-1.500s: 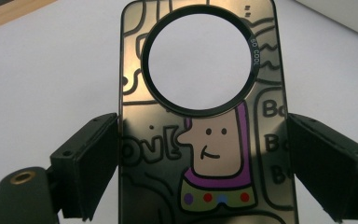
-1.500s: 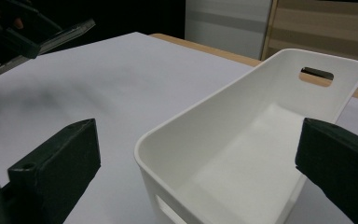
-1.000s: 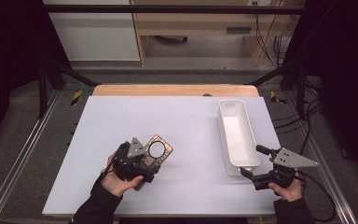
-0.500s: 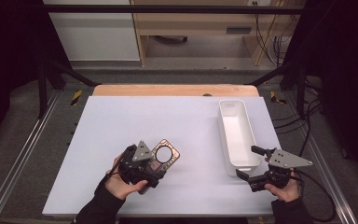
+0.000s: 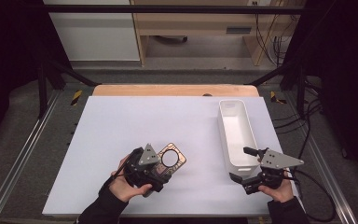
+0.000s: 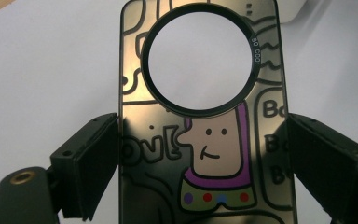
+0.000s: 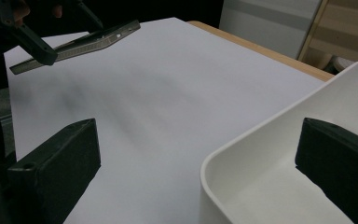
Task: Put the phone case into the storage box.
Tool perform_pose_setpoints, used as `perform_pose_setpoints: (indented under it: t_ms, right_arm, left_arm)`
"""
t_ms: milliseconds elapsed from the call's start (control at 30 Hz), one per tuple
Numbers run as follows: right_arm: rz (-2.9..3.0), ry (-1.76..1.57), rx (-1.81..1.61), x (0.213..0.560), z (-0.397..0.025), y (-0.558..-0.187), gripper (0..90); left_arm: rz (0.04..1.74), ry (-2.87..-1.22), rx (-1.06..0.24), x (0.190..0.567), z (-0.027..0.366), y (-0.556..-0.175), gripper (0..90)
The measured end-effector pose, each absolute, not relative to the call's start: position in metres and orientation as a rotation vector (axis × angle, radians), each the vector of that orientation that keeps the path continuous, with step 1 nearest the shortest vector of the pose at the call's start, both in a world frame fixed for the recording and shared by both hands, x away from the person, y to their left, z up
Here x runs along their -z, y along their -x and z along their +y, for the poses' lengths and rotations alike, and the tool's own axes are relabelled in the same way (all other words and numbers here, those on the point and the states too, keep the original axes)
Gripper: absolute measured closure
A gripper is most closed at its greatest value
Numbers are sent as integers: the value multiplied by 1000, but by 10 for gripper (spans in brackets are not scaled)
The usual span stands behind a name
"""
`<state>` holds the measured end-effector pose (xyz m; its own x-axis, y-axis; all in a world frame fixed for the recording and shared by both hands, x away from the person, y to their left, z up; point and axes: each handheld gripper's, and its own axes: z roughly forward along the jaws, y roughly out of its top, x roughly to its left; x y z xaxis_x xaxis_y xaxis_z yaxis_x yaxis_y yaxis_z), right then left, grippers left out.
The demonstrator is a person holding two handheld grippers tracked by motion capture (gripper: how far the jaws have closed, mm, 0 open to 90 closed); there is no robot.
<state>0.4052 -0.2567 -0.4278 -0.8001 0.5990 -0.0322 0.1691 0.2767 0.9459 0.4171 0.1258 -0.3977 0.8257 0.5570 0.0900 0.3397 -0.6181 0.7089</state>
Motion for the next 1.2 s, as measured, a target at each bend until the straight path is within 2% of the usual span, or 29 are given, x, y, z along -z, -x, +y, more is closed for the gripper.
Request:
perform_pose_setpoints:
  t_ms: [1200]
  right_arm:
    - [2374, -443, -1476, 424, -209, -404, 13]
  left_arm:
    - [372, -2364, -407, 393, 106, -403, 118]
